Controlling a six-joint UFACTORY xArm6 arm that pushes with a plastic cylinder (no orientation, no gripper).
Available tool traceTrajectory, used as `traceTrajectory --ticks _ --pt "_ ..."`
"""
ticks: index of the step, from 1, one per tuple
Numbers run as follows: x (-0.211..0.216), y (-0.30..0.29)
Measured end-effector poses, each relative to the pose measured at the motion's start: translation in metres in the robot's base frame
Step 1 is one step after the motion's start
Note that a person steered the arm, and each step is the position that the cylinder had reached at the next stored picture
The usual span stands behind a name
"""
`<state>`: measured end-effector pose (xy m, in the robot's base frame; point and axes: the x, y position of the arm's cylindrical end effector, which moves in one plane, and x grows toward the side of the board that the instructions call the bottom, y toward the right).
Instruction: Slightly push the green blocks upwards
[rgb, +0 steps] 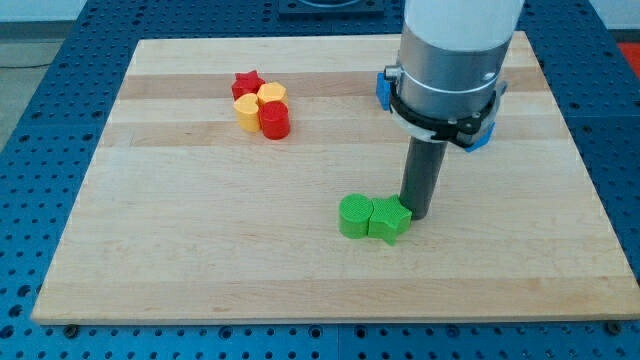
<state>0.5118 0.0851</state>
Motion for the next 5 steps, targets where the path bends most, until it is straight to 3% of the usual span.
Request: traceTrajectory --ticks 2,3,4,5 --pt "-0.01 0.014" --pt "-0.007 0.063" --pt "0.045 0.106" --pt "0.077 0.076"
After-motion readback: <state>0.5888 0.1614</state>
